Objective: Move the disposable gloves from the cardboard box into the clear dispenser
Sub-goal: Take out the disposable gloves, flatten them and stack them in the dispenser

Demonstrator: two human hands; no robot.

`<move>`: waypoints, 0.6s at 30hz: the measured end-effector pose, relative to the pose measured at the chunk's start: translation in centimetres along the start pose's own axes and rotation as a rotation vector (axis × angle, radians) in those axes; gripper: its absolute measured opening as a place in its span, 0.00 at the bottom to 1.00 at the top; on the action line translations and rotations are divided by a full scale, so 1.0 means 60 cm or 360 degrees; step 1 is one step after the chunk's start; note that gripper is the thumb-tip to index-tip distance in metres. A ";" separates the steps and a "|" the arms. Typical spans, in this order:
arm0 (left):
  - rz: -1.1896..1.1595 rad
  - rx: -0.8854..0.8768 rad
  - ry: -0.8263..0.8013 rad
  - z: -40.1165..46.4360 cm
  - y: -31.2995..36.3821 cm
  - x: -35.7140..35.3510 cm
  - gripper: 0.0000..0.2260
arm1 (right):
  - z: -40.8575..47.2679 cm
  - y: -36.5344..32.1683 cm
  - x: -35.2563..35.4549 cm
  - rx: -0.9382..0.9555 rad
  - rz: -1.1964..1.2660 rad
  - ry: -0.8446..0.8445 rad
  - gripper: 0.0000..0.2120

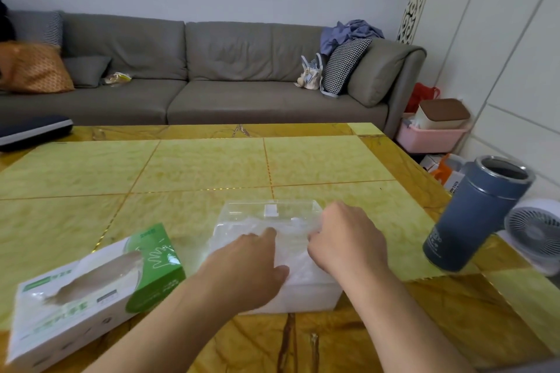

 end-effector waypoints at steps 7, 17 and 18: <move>-0.0011 0.0140 -0.0213 0.028 -0.007 0.004 0.23 | -0.012 -0.022 0.015 0.0000 -0.0132 0.0013 0.26; -0.0228 0.0131 -0.0338 0.032 -0.013 -0.013 0.22 | -0.034 -0.062 -0.025 0.0374 -0.0123 -0.0585 0.10; -0.0253 0.0133 -0.0342 0.030 -0.014 -0.013 0.24 | -0.030 -0.056 -0.033 0.0341 -0.0163 -0.0636 0.14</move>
Point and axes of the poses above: each hand's wrist, its own z-axis towards the middle knuckle, its own x-axis out of the back of the hand, y = z × x, the point moved 6 cm from there along z, towards the middle knuckle, and after that the axes turned 3 degrees about x, right-handed, at the moved point
